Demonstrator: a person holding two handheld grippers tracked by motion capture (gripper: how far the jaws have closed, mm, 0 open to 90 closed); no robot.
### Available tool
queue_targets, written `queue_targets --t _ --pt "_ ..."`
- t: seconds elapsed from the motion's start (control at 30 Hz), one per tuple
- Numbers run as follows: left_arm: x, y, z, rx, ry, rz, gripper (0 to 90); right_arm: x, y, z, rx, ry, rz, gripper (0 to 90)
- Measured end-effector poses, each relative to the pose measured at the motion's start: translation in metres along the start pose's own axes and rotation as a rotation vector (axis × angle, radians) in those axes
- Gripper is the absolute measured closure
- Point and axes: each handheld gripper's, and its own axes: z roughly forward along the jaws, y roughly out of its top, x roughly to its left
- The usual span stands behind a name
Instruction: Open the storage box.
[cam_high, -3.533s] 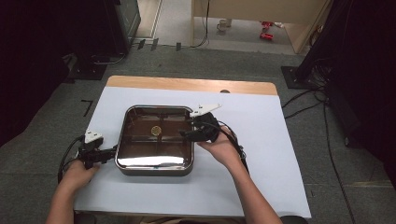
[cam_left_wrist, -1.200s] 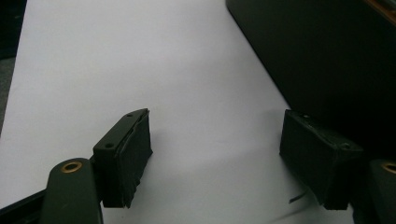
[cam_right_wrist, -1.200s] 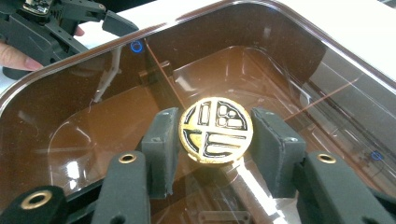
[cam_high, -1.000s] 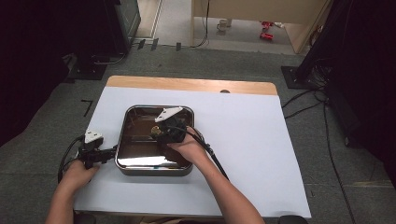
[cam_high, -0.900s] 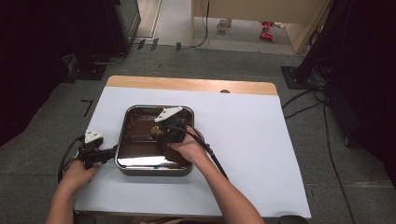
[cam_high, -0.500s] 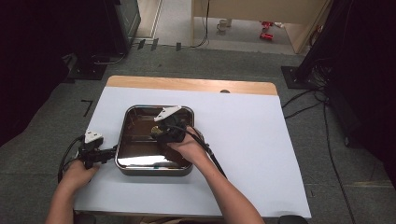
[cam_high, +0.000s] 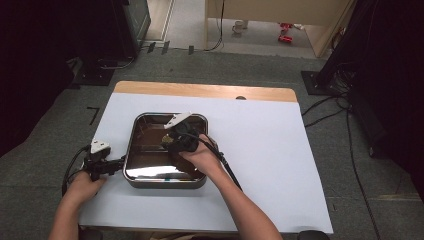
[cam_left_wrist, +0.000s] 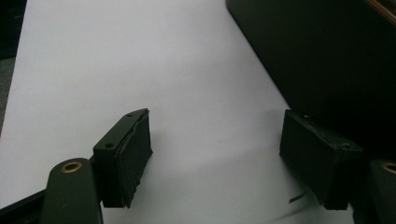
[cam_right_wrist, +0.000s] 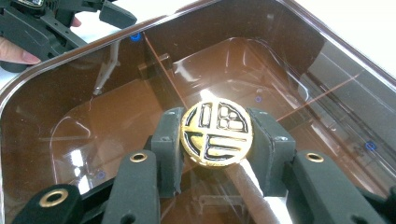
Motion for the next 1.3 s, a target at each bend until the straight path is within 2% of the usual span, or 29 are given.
queue_targets --t 0.23,0.57,1.0,1.3 --pt "0.000 0.000 0.000 0.000 0.000 0.000 24.9 0.000 0.001 -0.003 -0.002 0.003 0.006 59.0" --pt "0.000 0.000 0.000 -0.001 0.000 -0.002 24.9 0.000 0.007 -0.011 -0.015 -0.008 -0.011 59.0" --pt "0.000 0.000 0.000 -0.002 0.000 -0.002 24.9 -0.004 0.010 -0.028 -0.019 -0.018 -0.005 59.0" --pt "0.000 0.000 0.000 -0.002 0.000 -0.002 24.9 -0.009 0.010 -0.048 -0.037 -0.027 -0.006 59.0"
